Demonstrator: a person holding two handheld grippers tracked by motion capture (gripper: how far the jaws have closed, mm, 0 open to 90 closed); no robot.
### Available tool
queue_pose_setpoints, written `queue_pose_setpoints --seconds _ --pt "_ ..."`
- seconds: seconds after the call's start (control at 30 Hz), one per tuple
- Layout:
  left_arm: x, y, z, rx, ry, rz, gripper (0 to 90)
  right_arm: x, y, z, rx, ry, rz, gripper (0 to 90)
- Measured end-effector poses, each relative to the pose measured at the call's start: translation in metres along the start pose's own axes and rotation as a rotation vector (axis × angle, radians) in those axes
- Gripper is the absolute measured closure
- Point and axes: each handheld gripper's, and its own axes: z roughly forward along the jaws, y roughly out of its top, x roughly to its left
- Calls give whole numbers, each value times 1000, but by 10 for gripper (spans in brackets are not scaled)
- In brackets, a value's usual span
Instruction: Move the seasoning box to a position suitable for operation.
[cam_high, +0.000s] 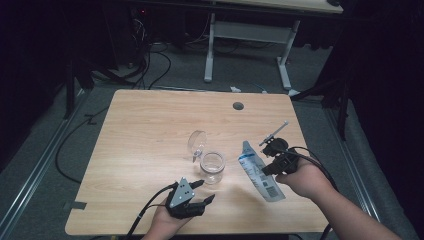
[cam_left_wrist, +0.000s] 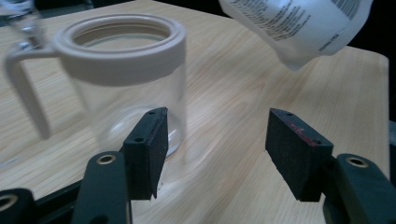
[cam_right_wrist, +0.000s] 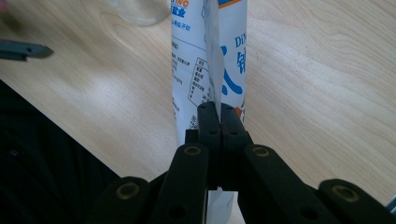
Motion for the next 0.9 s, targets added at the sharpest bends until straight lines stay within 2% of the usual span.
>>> queue_pose_setpoints --seconds 0.13,0.4,0.63,0.8,0.9 --pt "-9 5 12 1 -17 30 393 4 4 -3 -6 2 -16 900" --pt "-21 8 28 3 -58 53 392 12 7 -7 -2 1 -28 900" --pt "-25 13 34 1 -75 49 395 18 11 -10 -8 6 -36 900" --pt "-29 14 38 9 -83 79 389 24 15 -11 -8 9 -52 900" --pt "-31 14 42 5 -90 83 370 28 18 -11 -9 13 -48 900"
